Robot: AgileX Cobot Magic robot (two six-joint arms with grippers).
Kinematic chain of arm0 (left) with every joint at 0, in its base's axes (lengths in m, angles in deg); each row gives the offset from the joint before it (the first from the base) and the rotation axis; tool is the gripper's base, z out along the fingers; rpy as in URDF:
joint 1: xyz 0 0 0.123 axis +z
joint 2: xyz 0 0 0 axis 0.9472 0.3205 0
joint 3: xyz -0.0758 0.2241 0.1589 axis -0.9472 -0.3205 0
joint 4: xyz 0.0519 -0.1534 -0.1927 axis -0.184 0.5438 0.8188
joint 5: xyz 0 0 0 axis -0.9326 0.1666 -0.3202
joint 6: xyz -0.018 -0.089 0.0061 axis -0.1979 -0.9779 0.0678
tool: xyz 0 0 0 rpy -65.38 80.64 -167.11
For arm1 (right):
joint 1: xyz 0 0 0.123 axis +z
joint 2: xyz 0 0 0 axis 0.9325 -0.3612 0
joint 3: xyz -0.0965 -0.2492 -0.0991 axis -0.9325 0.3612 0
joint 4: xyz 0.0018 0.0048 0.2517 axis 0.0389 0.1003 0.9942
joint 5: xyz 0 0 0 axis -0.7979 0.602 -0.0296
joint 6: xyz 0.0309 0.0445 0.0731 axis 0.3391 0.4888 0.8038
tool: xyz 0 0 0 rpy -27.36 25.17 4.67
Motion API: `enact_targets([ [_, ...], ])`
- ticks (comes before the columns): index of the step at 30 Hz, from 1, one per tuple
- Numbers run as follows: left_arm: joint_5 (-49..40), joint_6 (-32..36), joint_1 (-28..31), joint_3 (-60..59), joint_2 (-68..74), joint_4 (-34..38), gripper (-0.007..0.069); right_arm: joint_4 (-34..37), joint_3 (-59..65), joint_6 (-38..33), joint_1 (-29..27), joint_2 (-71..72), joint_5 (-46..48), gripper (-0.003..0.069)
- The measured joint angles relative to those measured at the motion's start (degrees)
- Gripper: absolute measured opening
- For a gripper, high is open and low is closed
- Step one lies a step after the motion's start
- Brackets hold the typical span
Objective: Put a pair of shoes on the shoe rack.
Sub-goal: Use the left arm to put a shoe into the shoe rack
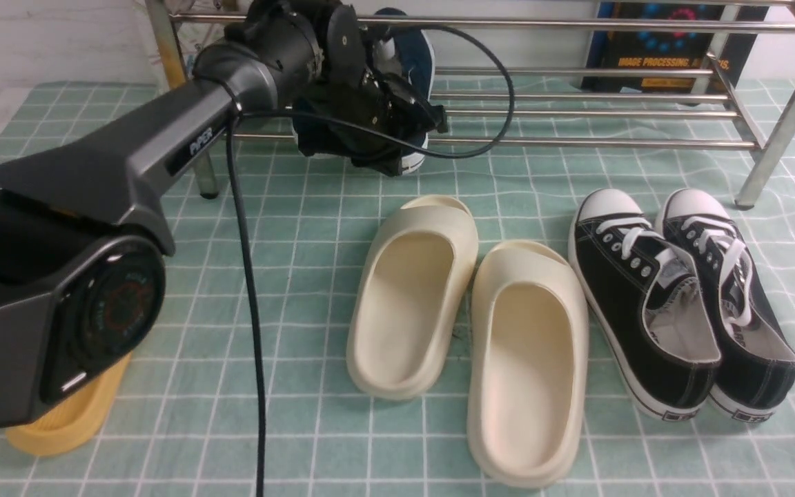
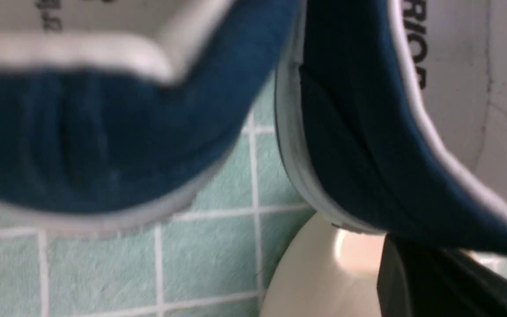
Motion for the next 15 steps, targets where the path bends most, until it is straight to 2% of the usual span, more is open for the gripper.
enact_targets([
  [15,-0.1,-0.1,0.4,2.3,0.0,-1.3,-0.0013,0.0,0.0,0.0,0.0,0.0,0.0,0.0239],
])
